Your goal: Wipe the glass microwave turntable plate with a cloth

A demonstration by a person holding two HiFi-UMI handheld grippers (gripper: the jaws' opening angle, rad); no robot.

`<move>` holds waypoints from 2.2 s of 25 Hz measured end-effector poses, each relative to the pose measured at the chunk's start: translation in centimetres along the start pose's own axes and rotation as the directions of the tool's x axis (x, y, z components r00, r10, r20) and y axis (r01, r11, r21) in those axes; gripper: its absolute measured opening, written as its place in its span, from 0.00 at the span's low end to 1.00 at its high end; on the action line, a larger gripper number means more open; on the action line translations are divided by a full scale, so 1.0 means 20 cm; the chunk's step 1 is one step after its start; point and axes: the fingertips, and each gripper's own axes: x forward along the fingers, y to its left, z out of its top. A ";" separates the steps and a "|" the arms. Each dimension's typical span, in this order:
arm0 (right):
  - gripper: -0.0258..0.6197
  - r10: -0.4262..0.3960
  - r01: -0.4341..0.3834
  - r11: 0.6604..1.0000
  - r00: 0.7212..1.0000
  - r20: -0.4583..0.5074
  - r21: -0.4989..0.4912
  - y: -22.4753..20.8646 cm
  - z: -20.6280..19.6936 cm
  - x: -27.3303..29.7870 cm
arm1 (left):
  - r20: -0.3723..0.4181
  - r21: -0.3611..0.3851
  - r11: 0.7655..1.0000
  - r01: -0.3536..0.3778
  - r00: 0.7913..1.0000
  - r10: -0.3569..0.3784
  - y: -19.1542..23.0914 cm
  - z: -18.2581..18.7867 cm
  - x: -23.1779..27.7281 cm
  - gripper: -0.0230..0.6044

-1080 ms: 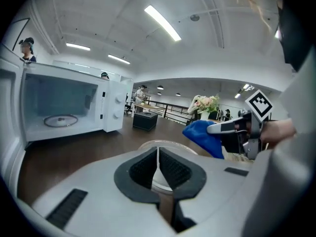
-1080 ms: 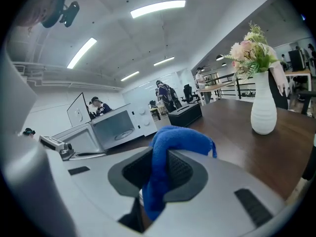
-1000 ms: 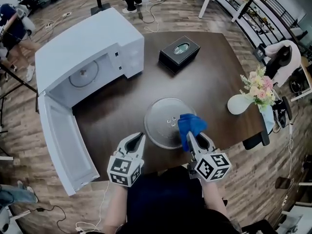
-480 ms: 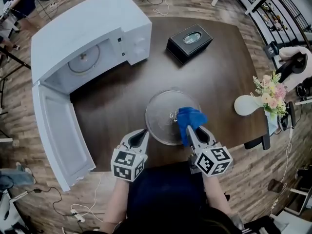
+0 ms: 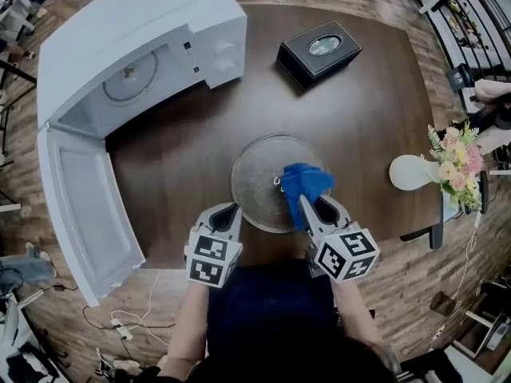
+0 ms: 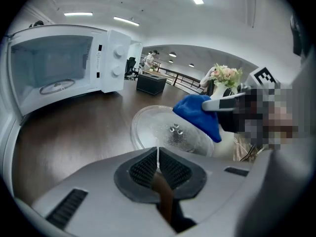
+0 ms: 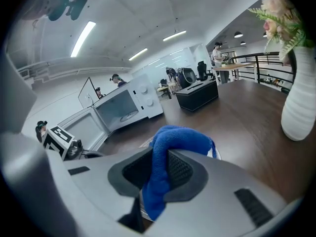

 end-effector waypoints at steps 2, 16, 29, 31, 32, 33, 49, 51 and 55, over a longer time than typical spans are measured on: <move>0.13 0.011 -0.011 1.000 1.000 -0.017 -0.008 0.00 -0.01 0.01 | -0.026 0.005 1.000 -0.007 1.000 0.008 0.00 -0.01 0.03 0.06; 0.13 0.067 -0.071 0.995 0.995 -0.070 -0.063 0.00 0.00 0.08 | -0.244 0.225 0.973 -0.041 0.965 0.097 -0.01 -0.11 0.12 0.06; 0.13 0.066 -0.072 0.995 0.995 -0.080 -0.065 0.00 -0.01 0.10 | -0.261 0.257 0.965 -0.042 0.959 0.111 0.00 -0.13 0.14 0.04; 0.13 0.080 -0.086 0.993 0.994 -0.075 -0.080 0.03 0.02 0.13 | -0.259 0.263 0.964 -0.043 0.959 0.113 0.00 -0.13 0.14 0.04; 0.13 0.090 -0.097 0.991 0.993 -0.075 -0.092 0.05 0.03 0.15 | -0.258 0.264 0.963 -0.043 0.960 0.113 0.00 -0.13 0.14 0.04; 0.13 0.101 -0.109 0.988 0.992 -0.077 -0.106 0.07 0.05 0.18 | -0.255 0.264 0.964 -0.043 0.960 0.113 0.00 -0.13 0.14 0.04; 0.13 0.272 -0.310 0.941 0.931 -0.244 -0.135 0.39 -0.04 0.64 | -0.220 0.233 0.972 -0.032 0.972 0.085 0.00 -0.13 0.13 0.04; 0.13 0.278 -0.322 0.939 0.919 -0.279 -0.124 0.40 -0.08 0.67 | -0.219 0.230 0.973 -0.029 0.972 0.081 0.00 -0.13 0.13 0.04; 0.12 0.271 -0.312 0.946 0.908 -0.319 -0.086 0.39 -0.13 0.69 | -0.216 0.228 0.973 -0.025 0.973 0.076 0.00 -0.13 0.13 0.04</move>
